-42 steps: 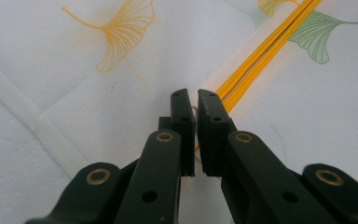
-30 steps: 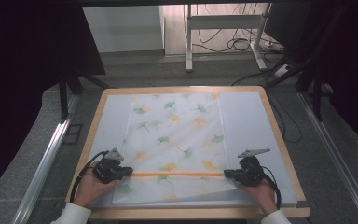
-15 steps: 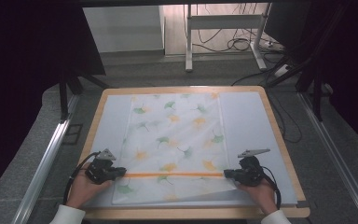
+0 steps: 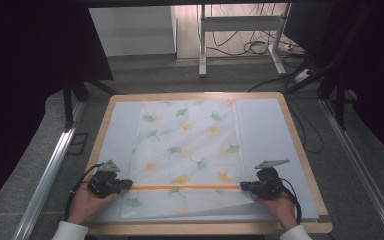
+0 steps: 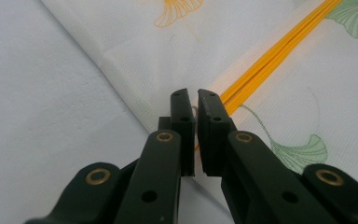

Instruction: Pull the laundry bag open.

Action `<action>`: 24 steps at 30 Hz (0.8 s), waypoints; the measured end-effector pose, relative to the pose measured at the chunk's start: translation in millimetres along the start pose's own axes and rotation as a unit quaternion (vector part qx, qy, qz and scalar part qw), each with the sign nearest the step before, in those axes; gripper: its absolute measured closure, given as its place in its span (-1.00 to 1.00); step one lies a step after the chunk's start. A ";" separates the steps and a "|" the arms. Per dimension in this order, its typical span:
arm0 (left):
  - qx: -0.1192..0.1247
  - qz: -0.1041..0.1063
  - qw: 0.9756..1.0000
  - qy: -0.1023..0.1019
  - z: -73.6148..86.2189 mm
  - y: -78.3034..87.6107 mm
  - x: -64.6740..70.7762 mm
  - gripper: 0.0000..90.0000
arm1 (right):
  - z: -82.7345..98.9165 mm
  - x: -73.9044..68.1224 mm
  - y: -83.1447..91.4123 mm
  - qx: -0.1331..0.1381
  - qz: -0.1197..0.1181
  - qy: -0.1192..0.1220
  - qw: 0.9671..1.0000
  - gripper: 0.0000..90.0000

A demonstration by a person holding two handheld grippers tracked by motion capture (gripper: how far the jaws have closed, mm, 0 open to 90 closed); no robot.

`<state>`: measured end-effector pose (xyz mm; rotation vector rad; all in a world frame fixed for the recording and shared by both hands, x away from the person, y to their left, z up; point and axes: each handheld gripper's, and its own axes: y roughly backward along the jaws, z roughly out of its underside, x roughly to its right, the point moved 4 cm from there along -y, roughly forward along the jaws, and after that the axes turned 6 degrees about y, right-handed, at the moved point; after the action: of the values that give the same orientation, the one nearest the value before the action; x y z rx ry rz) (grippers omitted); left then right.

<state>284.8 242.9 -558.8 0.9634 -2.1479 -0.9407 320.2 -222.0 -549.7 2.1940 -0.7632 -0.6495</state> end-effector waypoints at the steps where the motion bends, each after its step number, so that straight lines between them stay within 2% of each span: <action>1: 0.001 0.000 1.000 0.001 0.9 0.6 -0.3 0.91 | 0.0 -0.1 0.0 0.000 0.000 0.000 1.000 1.00; 3: 0.004 0.004 1.000 0.005 2.1 1.1 -1.1 0.91 | 0.0 -0.2 0.0 0.000 0.000 0.000 1.000 1.00; 10: 0.001 0.000 1.000 -0.001 2.7 -1.0 -0.8 0.91 | 0.1 0.0 0.0 0.001 0.000 -0.001 1.000 1.00; 17: 0.008 -0.002 1.000 -0.001 2.3 -2.4 -0.8 0.91 | 0.6 0.0 0.0 0.003 0.000 0.000 1.000 1.00; 21: 0.029 -0.006 1.000 -0.002 1.1 -0.6 -0.3 0.88 | 1.0 -0.3 0.3 0.005 0.002 0.001 1.000 1.00; 24: 0.057 -0.007 0.998 0.009 -1.1 3.6 -0.9 0.75 | 1.6 -1.0 0.9 0.010 0.004 0.007 1.000 0.98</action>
<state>284.8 244.9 -555.6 1.0381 -2.2031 -0.8200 318.2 -222.6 -549.8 2.2101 -0.7737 -0.6248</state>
